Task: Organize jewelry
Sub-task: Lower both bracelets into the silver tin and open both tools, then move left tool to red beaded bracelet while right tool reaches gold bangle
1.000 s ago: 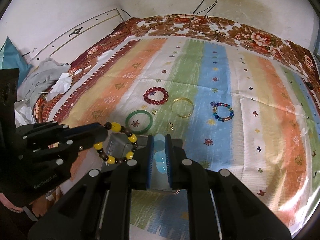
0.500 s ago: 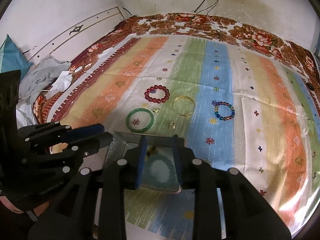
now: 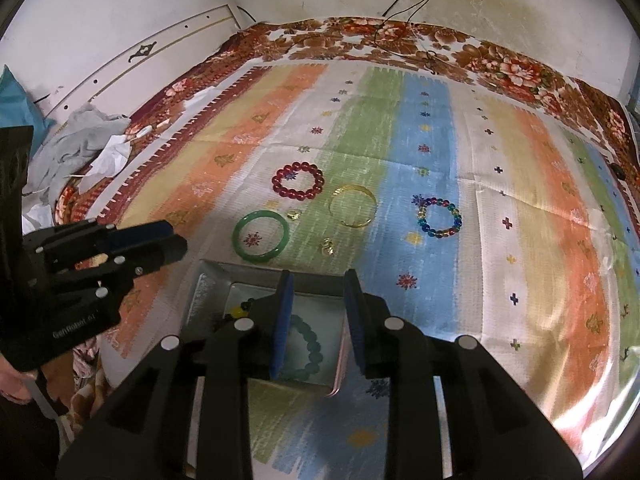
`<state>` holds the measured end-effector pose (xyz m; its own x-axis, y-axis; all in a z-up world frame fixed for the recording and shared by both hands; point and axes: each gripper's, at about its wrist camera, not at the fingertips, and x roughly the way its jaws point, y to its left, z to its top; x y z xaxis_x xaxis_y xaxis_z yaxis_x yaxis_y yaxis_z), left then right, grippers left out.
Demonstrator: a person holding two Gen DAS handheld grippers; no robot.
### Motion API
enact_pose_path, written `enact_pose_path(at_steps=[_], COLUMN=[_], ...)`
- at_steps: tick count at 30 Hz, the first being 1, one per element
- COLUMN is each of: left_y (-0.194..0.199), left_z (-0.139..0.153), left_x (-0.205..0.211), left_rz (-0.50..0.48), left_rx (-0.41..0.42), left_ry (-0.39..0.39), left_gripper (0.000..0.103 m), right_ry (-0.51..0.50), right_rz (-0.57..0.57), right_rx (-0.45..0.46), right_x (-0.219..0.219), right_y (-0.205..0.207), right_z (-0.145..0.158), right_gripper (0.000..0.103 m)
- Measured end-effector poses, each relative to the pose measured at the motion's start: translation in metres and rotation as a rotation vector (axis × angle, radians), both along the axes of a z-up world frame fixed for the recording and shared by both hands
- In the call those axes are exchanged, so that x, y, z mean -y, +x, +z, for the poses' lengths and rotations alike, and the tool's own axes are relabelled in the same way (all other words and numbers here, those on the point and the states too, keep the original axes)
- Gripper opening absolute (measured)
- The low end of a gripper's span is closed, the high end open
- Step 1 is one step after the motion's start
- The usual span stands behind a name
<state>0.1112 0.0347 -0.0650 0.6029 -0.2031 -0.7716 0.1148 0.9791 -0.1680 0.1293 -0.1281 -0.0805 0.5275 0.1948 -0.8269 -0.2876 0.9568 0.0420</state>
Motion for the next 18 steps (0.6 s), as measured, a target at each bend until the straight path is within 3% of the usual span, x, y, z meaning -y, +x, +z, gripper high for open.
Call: enact_pose_path(at_steps=[18], left_y=[0.061], left_z=[-0.027], left_x=[-0.029], left_rz=[0.023], left_rx=[-0.072], left_ry=[0.052], left_gripper=[0.026], right_ry=[-0.044], right_rz=[-0.005], right_rx=[-0.060], right_x=[0.015], right_y=[0.072], right_z=[-0.026], right_gripper=[0.032])
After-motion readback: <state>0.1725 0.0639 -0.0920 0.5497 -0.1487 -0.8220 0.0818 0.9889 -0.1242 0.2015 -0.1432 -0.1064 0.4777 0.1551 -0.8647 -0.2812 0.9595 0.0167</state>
